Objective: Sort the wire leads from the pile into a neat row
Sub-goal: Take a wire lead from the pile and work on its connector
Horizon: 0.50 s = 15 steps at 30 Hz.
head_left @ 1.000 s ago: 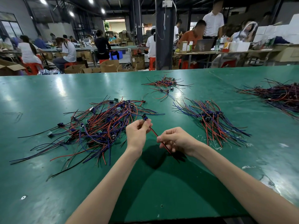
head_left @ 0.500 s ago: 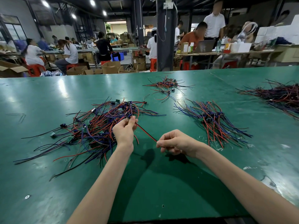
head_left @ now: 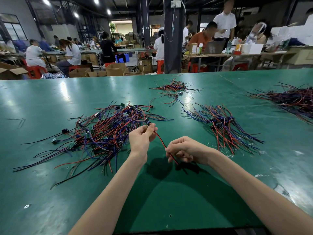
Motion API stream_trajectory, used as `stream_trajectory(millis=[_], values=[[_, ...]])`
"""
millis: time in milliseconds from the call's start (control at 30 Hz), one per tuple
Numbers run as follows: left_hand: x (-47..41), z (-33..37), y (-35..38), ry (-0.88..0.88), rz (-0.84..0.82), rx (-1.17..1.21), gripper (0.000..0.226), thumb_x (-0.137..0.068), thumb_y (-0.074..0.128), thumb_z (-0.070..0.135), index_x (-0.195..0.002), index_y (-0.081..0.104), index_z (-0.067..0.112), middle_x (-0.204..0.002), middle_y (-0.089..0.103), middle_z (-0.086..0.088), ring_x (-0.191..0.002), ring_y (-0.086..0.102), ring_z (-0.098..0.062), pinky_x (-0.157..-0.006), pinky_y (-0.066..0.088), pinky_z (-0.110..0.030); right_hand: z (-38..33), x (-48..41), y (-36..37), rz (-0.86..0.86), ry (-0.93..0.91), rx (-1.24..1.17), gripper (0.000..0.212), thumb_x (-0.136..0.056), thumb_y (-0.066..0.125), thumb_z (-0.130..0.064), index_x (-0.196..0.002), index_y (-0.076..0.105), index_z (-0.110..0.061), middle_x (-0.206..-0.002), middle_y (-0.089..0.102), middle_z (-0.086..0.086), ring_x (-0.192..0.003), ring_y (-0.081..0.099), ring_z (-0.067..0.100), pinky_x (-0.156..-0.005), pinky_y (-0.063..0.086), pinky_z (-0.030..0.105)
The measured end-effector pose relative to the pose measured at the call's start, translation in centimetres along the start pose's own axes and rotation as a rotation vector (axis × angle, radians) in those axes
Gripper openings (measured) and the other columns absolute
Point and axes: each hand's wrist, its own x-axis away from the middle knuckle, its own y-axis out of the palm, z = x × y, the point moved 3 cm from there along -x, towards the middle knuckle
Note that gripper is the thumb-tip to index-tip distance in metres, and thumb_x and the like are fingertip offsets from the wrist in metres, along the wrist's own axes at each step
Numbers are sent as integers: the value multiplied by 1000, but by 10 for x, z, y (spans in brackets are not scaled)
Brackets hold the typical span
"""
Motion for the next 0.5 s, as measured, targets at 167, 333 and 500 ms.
stream_trajectory(millis=[167, 333, 500], values=[[12, -5, 11, -30, -155, -20, 10, -87, 64, 4, -78, 68, 4, -65, 68, 1, -61, 61, -5, -67, 55, -19, 0, -3, -5, 119, -47, -46, 20, -86, 65, -18, -67, 70, -14, -68, 70, 9, -36, 34, 5, -33, 22, 14], [22, -8, 19, 4, -276, -66, 11, -87, 63, 4, -77, 68, 6, -66, 70, 2, -60, 63, -7, -65, 55, -19, -1, -5, -8, 207, -100, -105, 20, -90, 60, -16, -73, 67, -10, -64, 69, 7, -31, 36, 4, -28, 21, 13], [24, -6, 21, -31, -323, -27, 10, -86, 62, 2, -79, 69, 5, -68, 71, -1, -58, 62, -11, -62, 56, -22, -2, -5, -8, 249, -147, -136, 19, -91, 58, -11, -76, 65, -4, -61, 68, 8, -27, 35, 5, -26, 18, 12]])
